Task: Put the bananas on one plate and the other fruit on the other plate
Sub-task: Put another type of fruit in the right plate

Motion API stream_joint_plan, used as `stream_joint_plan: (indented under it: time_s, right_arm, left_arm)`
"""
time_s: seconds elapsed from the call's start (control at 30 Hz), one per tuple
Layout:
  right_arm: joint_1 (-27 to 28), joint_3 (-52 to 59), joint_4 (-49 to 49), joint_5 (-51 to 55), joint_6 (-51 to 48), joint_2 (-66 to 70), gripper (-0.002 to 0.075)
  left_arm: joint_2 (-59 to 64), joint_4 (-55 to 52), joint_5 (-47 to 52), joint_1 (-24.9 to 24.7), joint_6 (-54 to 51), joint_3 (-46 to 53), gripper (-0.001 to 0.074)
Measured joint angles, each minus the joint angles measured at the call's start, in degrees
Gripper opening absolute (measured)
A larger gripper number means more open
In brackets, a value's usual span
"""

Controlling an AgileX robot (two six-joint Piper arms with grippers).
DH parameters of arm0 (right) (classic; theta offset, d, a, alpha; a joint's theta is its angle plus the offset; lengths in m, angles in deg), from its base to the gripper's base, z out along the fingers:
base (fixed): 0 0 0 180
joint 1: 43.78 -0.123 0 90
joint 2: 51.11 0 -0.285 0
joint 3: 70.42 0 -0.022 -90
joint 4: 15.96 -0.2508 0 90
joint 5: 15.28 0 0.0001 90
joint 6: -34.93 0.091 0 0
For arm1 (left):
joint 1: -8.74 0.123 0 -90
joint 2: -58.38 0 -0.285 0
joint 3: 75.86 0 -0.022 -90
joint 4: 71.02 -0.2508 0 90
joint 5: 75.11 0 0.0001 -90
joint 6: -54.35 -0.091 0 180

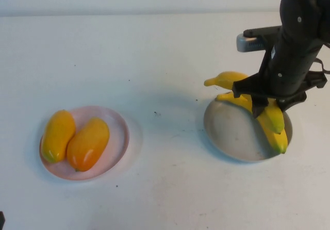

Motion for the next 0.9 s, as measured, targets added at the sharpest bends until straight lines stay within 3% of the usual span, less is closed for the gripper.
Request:
stream_joint_plan:
  time_s: [0.47, 0.73, 0.9]
  right_arm:
    - [0.08, 0.24, -1.19, -1.07, 0.04, 8.13, 0.0318]
    - [0.08, 0.24, -1.19, -1.07, -1.2, 8.17, 0.0475]
    - [0.08, 0.24, -1.96, -1.07, -1.57, 7.79, 0.0485]
  left_arm:
    - [0.0, 0.0, 0.0, 0.0, 0.0, 0.0, -0.0001]
    - [0.0, 0.0, 0.0, 0.0, 0.0, 0.0, -0.0001]
    - [0.0, 0.0, 0.0, 0.0, 0.0, 0.0, -0.0001]
